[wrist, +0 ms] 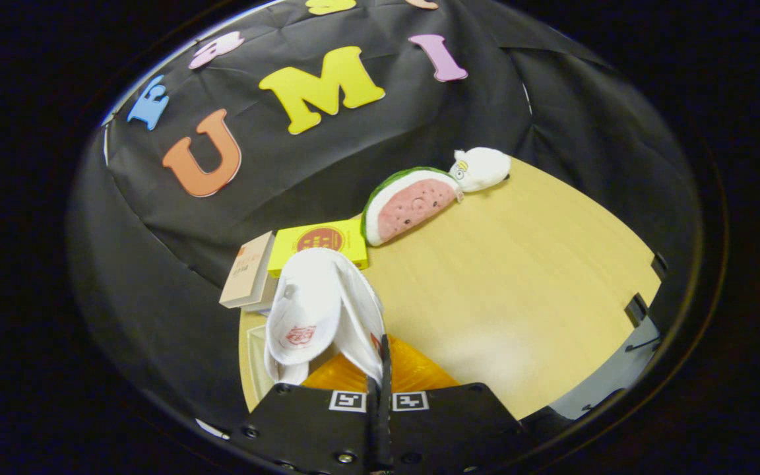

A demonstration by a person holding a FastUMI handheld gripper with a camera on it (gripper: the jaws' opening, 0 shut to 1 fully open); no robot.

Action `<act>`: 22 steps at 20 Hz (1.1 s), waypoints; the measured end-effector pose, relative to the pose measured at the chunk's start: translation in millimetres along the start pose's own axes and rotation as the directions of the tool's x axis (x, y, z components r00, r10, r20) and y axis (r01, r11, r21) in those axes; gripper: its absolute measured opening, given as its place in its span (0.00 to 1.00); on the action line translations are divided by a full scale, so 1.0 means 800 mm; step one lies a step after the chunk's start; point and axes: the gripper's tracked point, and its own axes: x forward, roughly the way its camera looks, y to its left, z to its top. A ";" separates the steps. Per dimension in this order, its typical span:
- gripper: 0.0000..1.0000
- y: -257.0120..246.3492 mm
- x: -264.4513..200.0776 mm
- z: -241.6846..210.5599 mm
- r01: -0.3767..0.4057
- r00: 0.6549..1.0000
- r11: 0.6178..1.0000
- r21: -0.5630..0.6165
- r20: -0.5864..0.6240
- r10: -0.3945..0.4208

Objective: Open the storage box then place both shoes into the box .Put the left shoe in first, then the right shoe, with the right side of both shoes facing outward in a uniform manner.

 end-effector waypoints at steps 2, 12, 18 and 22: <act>0.00 0.029 0.003 -0.014 -0.008 1.000 1.000 0.001 -0.010 0.008; 0.00 0.056 0.058 -0.081 0.080 0.996 0.994 -0.071 -0.026 -0.082; 0.00 0.036 0.071 -0.093 0.137 0.991 0.982 -0.132 0.013 -0.136; 0.00 0.020 0.082 -0.090 0.182 0.983 0.963 -0.198 0.054 -0.174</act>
